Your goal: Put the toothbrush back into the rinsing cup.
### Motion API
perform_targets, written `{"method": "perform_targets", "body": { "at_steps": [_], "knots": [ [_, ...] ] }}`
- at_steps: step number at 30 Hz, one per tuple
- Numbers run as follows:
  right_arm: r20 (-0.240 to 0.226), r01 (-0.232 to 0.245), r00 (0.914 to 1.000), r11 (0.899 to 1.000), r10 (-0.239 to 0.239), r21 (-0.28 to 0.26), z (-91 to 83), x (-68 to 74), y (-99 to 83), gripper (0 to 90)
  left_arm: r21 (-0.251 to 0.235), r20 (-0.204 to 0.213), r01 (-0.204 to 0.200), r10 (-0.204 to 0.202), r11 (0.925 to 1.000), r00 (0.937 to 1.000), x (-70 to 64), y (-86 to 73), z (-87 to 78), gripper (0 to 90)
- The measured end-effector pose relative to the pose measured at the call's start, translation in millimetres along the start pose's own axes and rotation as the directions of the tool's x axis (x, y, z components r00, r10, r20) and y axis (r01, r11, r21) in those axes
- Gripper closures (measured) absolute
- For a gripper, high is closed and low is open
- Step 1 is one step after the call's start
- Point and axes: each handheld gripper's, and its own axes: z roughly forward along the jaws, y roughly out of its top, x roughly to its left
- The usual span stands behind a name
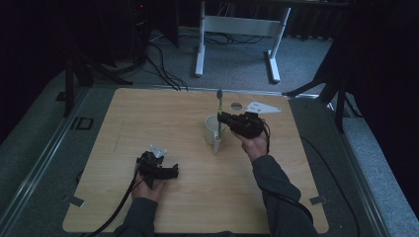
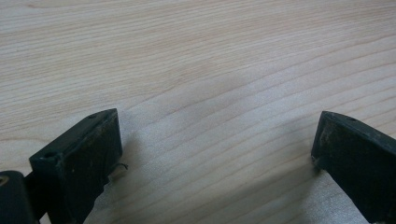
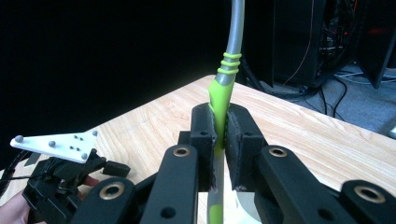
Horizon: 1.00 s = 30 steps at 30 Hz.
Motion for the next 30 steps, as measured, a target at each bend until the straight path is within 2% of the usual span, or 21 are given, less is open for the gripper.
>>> {"method": "perform_targets", "body": {
  "at_steps": [14,30],
  "knots": [
    [0.022,-0.017,0.9996,1.0,0.017,-0.013,4.8,-0.1,-7.7,81.9,0.001,-0.001,-0.001,0.001,1.0,1.0,0.0,0.0,0.0,2.0],
    [0.04,-0.002,0.9992,1.0,0.003,-0.008,7.5,0.6,-12.3,81.6,0.0,0.0,-0.001,0.001,1.0,1.0,0.1,0.0,0.0,2.0]
  ]
}}
